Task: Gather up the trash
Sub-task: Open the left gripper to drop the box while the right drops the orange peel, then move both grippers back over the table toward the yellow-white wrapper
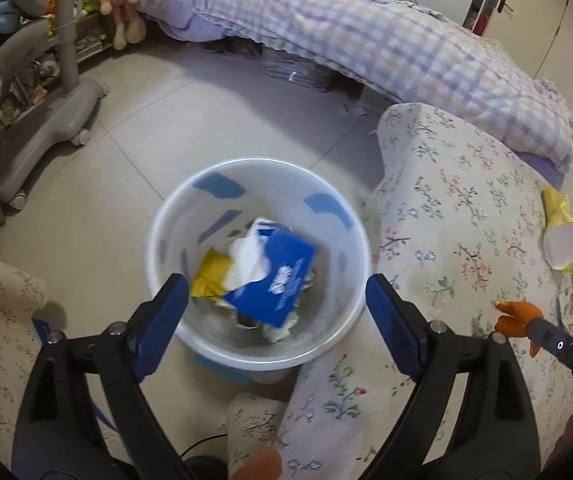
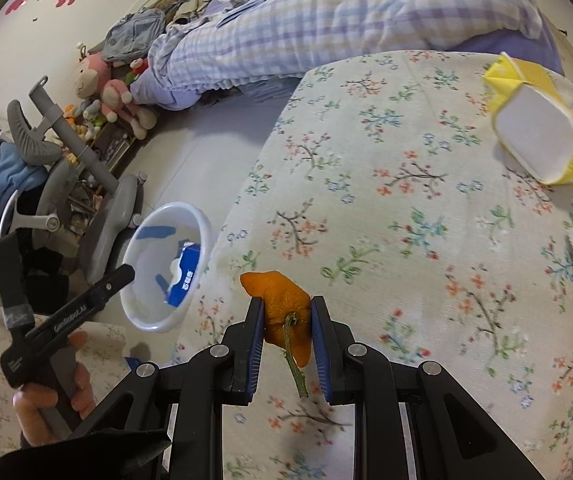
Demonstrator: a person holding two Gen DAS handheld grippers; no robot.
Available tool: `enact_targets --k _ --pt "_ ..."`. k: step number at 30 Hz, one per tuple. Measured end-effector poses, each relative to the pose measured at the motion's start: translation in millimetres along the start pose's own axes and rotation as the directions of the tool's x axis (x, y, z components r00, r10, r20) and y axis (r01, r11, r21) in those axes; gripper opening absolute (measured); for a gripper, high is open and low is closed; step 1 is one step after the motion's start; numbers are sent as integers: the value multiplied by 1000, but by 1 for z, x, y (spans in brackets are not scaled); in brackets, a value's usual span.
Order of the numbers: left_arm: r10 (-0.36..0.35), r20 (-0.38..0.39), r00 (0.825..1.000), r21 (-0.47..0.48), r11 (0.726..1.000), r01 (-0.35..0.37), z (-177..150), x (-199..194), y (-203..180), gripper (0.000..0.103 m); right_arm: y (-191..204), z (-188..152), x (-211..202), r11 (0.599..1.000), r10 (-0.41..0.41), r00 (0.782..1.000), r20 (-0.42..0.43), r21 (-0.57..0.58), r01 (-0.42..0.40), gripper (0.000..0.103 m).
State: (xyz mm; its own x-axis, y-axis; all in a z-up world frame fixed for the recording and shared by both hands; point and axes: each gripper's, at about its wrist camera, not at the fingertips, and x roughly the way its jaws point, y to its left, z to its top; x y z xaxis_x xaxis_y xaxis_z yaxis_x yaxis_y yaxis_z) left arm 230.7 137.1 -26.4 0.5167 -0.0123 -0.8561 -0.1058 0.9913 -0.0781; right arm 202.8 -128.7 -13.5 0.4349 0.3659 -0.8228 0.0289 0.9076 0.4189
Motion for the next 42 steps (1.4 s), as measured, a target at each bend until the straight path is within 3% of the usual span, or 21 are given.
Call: enact_targets --k 3,8,16,27,29,30,31,42 --pt "79 4 997 6 997 -79 -4 -4 13 95 17 2 14 1000 21 1000 -10 -11 -21 24" --pt "100 -40 994 -47 994 -102 -5 -4 42 95 46 3 46 998 59 997 -46 -20 -60 24" --pt "165 -27 986 -55 985 -166 -6 -9 68 95 96 23 80 994 93 994 -50 -56 -96 24" --pt "149 -57 987 -86 984 -154 -9 -11 85 95 126 39 100 993 96 995 -35 -70 -98 27" --pt "143 -65 988 -84 985 -148 -9 -11 85 95 126 40 100 992 119 992 -35 -47 -121 41" --pt "144 -63 987 -82 985 -149 -10 -12 85 95 127 41 99 992 117 993 -33 -37 -118 63" --pt "145 -61 988 -78 986 -150 -9 -13 84 95 126 40 94 993 117 993 -15 -29 -117 73" --pt "101 -45 994 -49 993 -104 -13 -24 60 95 92 24 50 999 22 1000 19 -28 -21 74"
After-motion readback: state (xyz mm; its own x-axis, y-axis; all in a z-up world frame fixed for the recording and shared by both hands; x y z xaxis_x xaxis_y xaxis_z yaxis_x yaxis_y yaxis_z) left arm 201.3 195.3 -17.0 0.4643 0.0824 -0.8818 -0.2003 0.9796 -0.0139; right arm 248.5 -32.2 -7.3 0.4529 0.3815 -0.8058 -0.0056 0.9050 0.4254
